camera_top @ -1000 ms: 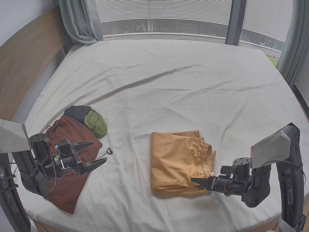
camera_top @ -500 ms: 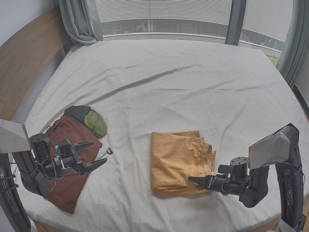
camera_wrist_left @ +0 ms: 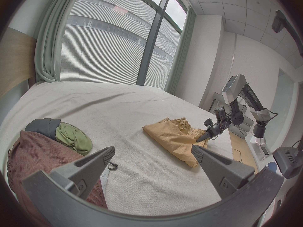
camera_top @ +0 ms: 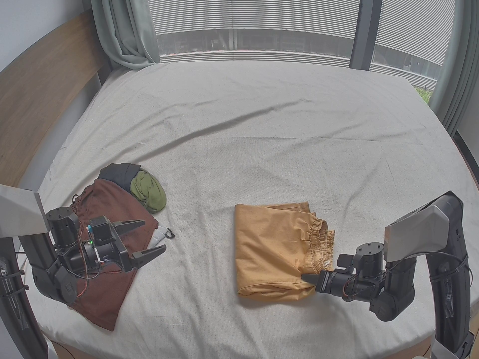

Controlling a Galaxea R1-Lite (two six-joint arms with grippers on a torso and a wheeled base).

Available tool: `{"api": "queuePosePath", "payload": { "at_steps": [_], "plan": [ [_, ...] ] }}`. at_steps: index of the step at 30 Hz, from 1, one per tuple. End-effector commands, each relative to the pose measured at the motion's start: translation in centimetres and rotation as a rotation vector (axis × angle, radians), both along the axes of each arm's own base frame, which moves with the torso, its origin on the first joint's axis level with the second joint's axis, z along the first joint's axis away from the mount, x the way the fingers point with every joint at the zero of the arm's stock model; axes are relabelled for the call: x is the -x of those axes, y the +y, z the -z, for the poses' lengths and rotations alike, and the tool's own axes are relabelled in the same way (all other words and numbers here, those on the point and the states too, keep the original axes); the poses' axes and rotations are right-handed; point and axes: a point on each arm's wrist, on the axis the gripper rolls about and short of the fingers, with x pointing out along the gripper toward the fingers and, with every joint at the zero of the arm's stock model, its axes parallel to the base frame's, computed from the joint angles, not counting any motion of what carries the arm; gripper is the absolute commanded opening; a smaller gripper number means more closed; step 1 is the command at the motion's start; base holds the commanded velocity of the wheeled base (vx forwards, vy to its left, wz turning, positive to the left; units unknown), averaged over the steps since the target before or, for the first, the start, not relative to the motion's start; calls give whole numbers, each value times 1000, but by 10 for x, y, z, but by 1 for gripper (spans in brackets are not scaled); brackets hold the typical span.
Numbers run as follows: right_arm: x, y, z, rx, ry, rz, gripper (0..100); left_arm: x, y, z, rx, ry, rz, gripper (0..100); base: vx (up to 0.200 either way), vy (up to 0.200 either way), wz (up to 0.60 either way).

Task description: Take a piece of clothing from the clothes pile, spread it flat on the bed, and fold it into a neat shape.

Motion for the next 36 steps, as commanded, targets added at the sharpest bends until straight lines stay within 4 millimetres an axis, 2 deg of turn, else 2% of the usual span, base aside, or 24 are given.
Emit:
{"api": "queuePosePath", "payload": {
  "at_steps": [1, 6, 7, 16, 31, 36],
  "plan": [
    [2, 2, -2, -3, -3, -13, 0, 0, 0, 0, 0, 0, 0, 100, 0, 0, 0],
    [3, 6, -21, -24, -50, -26, 0, 0, 1, -1, 1, -2, -3, 100, 0, 0, 0],
    [3, 7, -36, -43, -91, -31, 0, 0, 1, -1, 1, -4, -5, 100, 0, 0, 0],
    [3, 10, -73, -103, -193, -69, 0, 0, 0, 0, 4, 6, 1, 100, 0, 0, 0],
    [8, 20, -116, -180, -313, -121, 0, 5, -3, 2, 4, 24, 8, 100, 0, 0, 0],
    [6, 21, -122, -208, -321, -139, 0, 5, -2, 2, 5, 25, 8, 100, 0, 0, 0]
  ]
}}
